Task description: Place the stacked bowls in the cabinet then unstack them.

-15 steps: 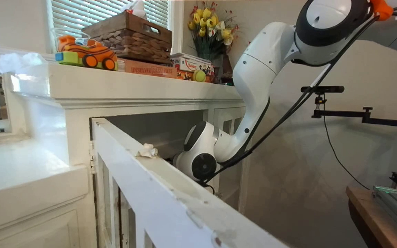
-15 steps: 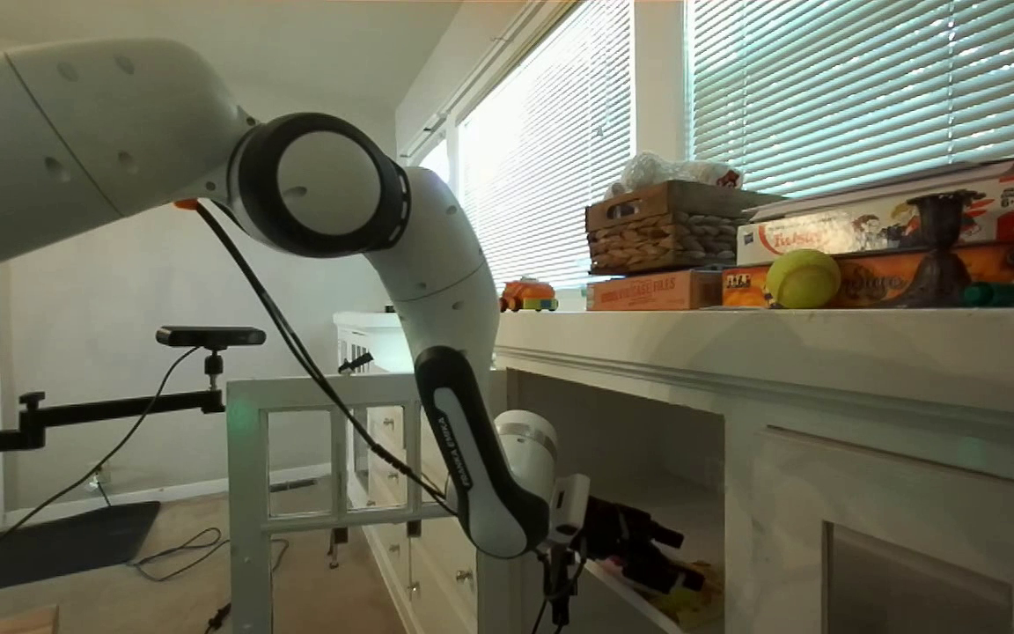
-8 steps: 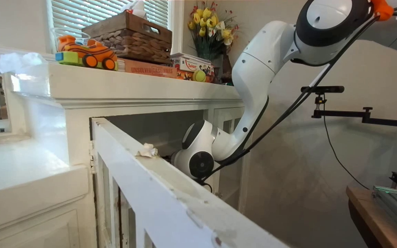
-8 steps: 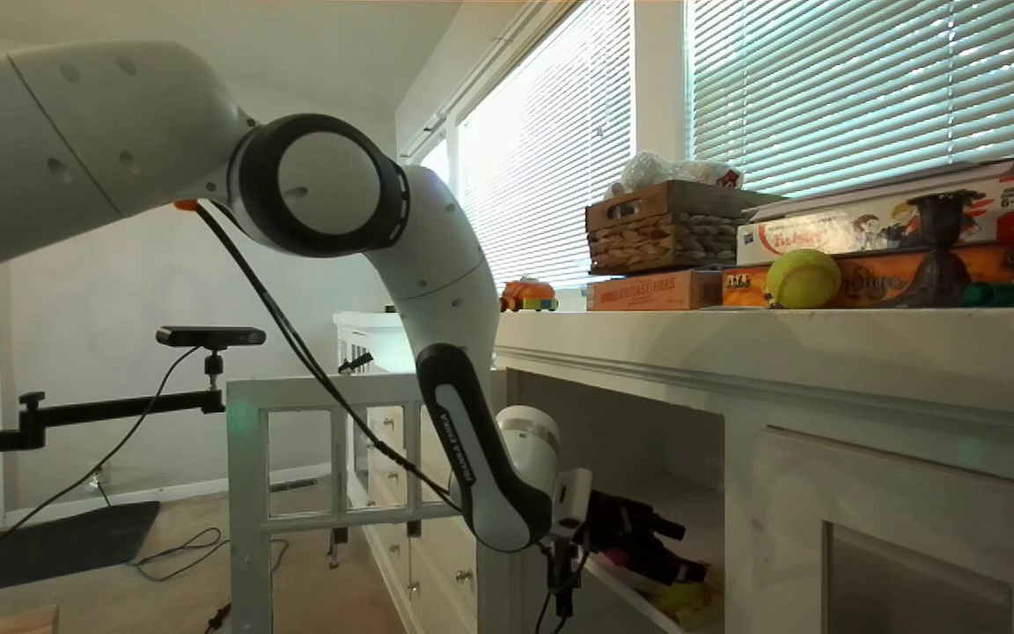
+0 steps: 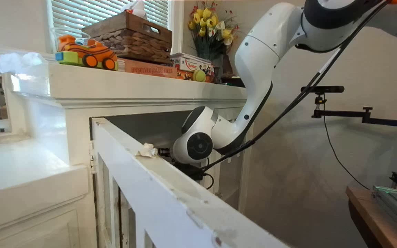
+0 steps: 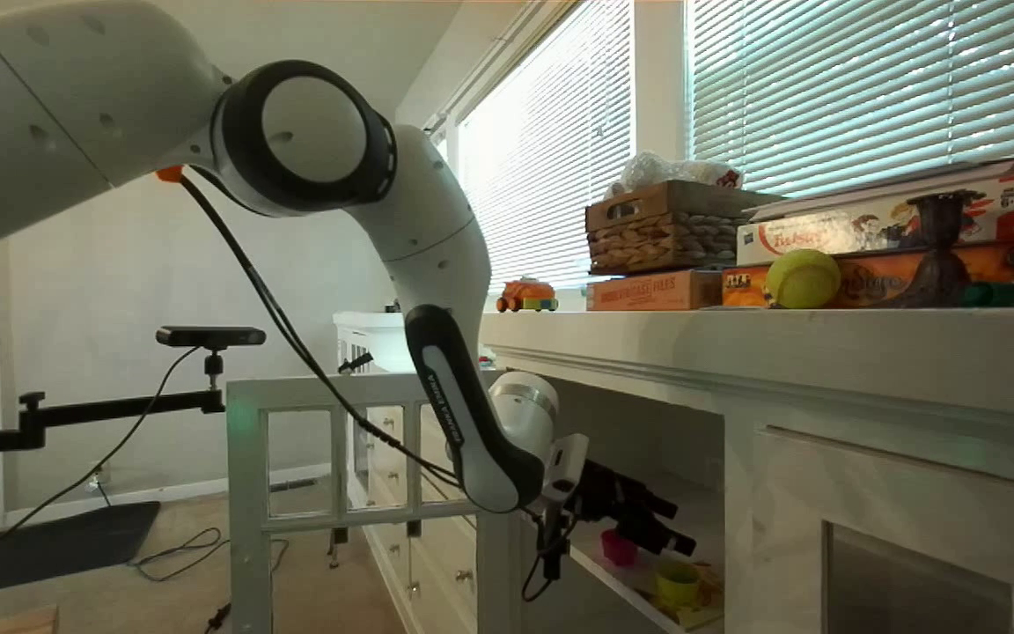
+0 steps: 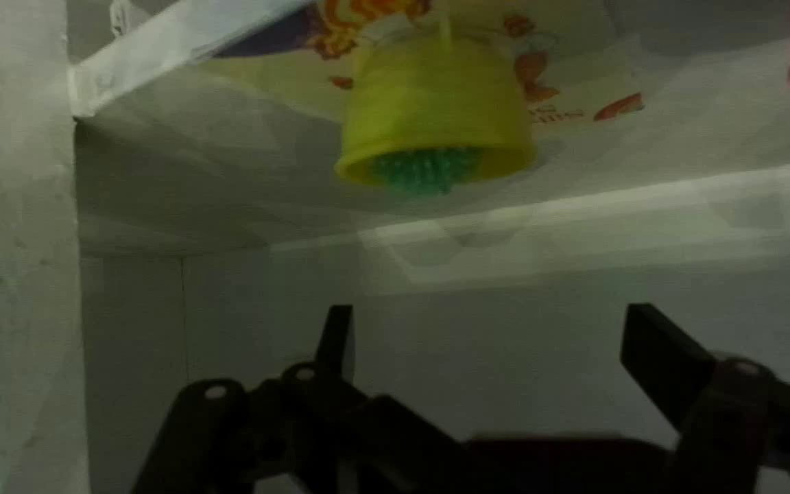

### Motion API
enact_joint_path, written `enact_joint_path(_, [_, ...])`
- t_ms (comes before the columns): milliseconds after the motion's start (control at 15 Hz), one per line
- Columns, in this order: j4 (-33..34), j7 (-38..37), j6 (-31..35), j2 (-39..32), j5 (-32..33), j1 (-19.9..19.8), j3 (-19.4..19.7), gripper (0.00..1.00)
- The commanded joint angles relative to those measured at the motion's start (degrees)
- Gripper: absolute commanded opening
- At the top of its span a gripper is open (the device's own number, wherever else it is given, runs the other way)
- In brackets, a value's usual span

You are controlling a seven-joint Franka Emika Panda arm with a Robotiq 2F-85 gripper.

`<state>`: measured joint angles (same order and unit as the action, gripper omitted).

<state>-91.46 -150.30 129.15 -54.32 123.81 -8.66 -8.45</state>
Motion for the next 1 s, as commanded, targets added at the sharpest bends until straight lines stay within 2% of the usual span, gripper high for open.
enact_joint_path(0, [-7.68, 5.03, 5.35, 7.57, -4.48, 0.13, 1.17, 1.0])
enact_joint_path(400, [-17.31, 9.35, 14.58, 16.87, -3.85, -0.5, 1.97, 1.0])
enact_joint_path(733, [-25.3, 12.91, 27.28, 24.13, -4.74, -2.47, 1.81, 1.0])
enact_joint_path(933, [-30.19, 15.95, 32.37, 28.11, -4.4, -2.82, 2.97, 1.0])
